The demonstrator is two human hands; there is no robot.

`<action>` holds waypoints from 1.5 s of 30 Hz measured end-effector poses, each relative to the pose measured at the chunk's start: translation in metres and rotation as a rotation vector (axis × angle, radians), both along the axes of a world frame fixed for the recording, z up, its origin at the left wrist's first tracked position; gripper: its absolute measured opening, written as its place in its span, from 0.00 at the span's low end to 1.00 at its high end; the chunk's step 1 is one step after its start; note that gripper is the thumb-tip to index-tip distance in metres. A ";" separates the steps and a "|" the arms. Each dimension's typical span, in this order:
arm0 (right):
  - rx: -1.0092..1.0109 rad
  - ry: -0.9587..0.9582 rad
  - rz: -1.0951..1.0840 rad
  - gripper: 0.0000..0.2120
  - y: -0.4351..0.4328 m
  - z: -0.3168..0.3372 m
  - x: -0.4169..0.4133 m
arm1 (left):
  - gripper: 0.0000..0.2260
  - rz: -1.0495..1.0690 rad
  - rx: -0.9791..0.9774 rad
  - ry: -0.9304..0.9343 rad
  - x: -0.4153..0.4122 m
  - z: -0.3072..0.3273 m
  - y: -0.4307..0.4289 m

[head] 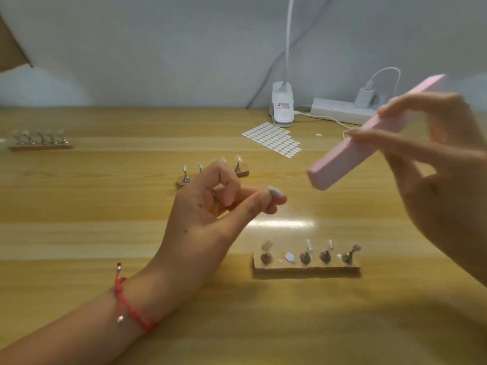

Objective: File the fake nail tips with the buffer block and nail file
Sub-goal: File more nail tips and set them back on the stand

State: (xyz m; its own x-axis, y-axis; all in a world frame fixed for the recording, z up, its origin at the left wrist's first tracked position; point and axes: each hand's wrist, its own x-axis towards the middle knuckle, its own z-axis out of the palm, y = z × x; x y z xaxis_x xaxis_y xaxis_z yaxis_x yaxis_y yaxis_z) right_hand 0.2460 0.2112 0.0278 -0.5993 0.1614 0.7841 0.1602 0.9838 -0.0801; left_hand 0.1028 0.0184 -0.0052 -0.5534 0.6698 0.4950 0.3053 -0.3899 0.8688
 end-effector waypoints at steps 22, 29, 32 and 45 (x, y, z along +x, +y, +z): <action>0.046 -0.222 0.559 0.13 -0.082 -0.038 -0.004 | 0.14 0.079 -0.023 0.076 -0.002 -0.005 0.001; -0.110 0.072 0.124 0.24 0.012 -0.007 -0.007 | 0.19 0.094 -0.071 0.189 0.003 -0.002 -0.001; -0.224 0.130 0.087 0.27 0.034 0.005 0.001 | 0.23 0.114 -0.070 0.110 0.000 0.000 -0.002; 0.118 -0.005 0.166 0.17 -0.027 -0.008 -0.003 | 0.23 -0.034 -0.050 -0.117 0.001 0.000 0.001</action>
State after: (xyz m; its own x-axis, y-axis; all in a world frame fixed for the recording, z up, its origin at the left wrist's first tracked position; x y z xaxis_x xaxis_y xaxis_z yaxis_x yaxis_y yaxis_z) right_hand 0.2432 0.1837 0.0201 -0.6138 -0.0324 0.7888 -0.0046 0.9993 0.0375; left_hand 0.1034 0.0193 -0.0052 -0.5816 0.7117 0.3939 0.1884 -0.3533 0.9164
